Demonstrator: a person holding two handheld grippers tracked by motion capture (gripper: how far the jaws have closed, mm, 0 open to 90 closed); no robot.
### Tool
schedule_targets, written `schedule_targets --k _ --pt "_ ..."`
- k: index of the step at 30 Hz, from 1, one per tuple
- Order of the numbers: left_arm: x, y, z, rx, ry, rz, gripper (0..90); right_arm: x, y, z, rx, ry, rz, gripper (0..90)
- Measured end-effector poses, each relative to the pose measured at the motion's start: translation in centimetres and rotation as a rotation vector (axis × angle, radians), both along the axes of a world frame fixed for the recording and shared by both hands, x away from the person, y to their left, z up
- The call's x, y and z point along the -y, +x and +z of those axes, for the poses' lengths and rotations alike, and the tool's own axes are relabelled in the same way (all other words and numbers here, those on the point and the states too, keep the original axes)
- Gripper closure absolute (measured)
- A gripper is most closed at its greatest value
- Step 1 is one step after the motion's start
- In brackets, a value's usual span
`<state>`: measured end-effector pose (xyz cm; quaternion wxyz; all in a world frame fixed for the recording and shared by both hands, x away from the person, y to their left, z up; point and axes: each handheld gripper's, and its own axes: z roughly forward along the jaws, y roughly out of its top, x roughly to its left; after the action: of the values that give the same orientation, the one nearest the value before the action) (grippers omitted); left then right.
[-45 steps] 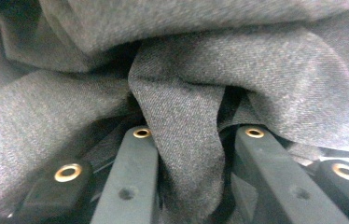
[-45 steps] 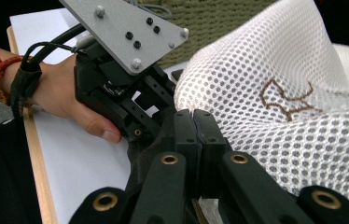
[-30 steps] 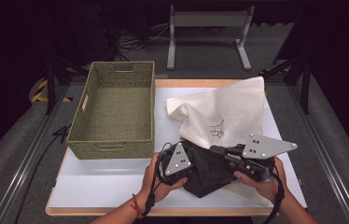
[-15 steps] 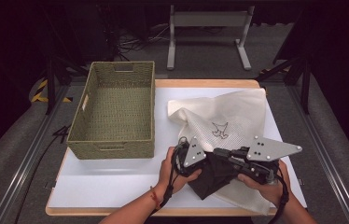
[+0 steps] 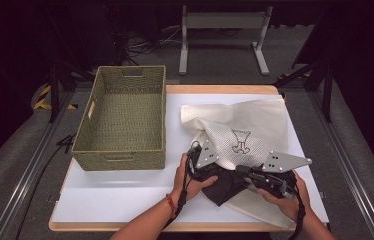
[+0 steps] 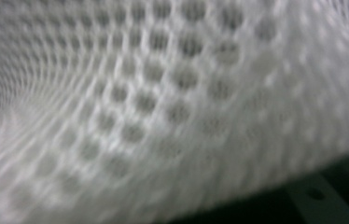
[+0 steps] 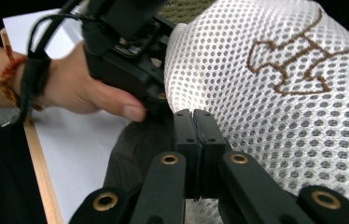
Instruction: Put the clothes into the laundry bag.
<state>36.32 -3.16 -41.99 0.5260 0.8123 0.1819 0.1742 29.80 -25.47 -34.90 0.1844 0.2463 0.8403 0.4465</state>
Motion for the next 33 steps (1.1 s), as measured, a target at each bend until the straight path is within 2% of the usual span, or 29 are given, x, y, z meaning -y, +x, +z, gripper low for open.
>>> schedule_targets --k 2,3,4,5,6,7,9,10,13,14,16,17,20,22,24,26,28,31,33 --pt "-0.5 -0.7 0.1 0.008 0.029 -0.017 52.5 0.0 -0.1 -0.2 -0.002 -0.006 -0.001 89.8" --pt "-0.8 -1.0 0.1 0.000 0.034 -0.038 42.6 0.0 -0.2 -0.1 0.003 -0.006 -0.001 89.8" --pt "-1.2 -1.3 0.3 -0.004 0.041 -0.058 37.5 0.0 -0.3 -0.1 0.003 -0.003 -0.002 89.8" --pt "-1.7 -1.6 0.4 -0.007 0.047 -0.063 37.5 0.0 -0.3 -0.1 0.003 -0.003 -0.002 89.8" --pt "-2.2 -2.0 0.5 -0.025 0.051 -0.069 32.8 0.0 -0.3 0.0 0.010 -0.006 -0.005 89.8" --pt "-3.1 -2.5 0.7 -0.057 0.050 -0.107 23.8 0.2 -0.4 0.1 0.012 0.001 -0.008 89.8" --pt "-3.6 -3.3 0.6 -0.062 0.072 -0.139 20.4 0.3 -0.5 0.2 0.009 0.007 -0.007 89.8" --pt "-3.6 -3.3 0.6 -0.062 0.072 -0.139 18.6 0.3 -0.5 0.2 0.009 0.007 -0.007 89.8" --pt "-3.0 -4.1 -0.2 -0.089 0.154 -0.163 15.4 0.2 -0.5 0.2 0.008 0.012 -0.004 89.8" --pt "-2.4 -4.0 -0.7 -0.122 0.180 -0.166 13.0 0.1 -0.5 0.3 0.006 0.017 -0.002 89.8" --pt "-2.0 -3.9 -1.0 -0.123 0.192 -0.162 12.9 0.0 -0.5 0.3 0.007 0.016 -0.001 89.8" --pt "-1.3 -3.5 -1.6 -0.135 0.229 -0.142 12.9 0.0 -0.5 0.3 0.006 0.015 -0.001 89.8" --pt "-0.3 -2.6 -3.0 -0.164 0.289 -0.101 16.8 0.0 -0.5 0.2 0.003 0.013 -0.001 89.8" --pt "-0.2 -2.2 -3.2 -0.180 0.272 -0.094 21.7 0.1 -0.5 0.1 0.000 0.013 0.001 89.8" --pt "-0.3 -1.8 -3.0 -0.167 0.281 -0.080 42.0 0.1 -0.6 0.0 -0.004 0.008 0.006 89.8" --pt "-0.5 -1.4 -3.0 -0.179 0.260 -0.066 57.4 0.1 -0.5 -0.1 -0.014 0.010 0.012 89.8" --pt "-0.5 -1.1 -2.8 -0.186 0.246 -0.059 68.2 0.1 -0.6 -0.2 -0.017 0.005 0.016 89.8" --pt "-0.7 -1.5 -1.9 -0.126 0.195 -0.041 77.7 -0.1 -0.7 -0.3 -0.020 0.002 0.020 89.8" --pt "-0.7 -1.5 -1.0 -0.107 0.155 -0.037 78.7 -0.1 -0.7 -0.1 -0.013 0.016 0.023 89.8"
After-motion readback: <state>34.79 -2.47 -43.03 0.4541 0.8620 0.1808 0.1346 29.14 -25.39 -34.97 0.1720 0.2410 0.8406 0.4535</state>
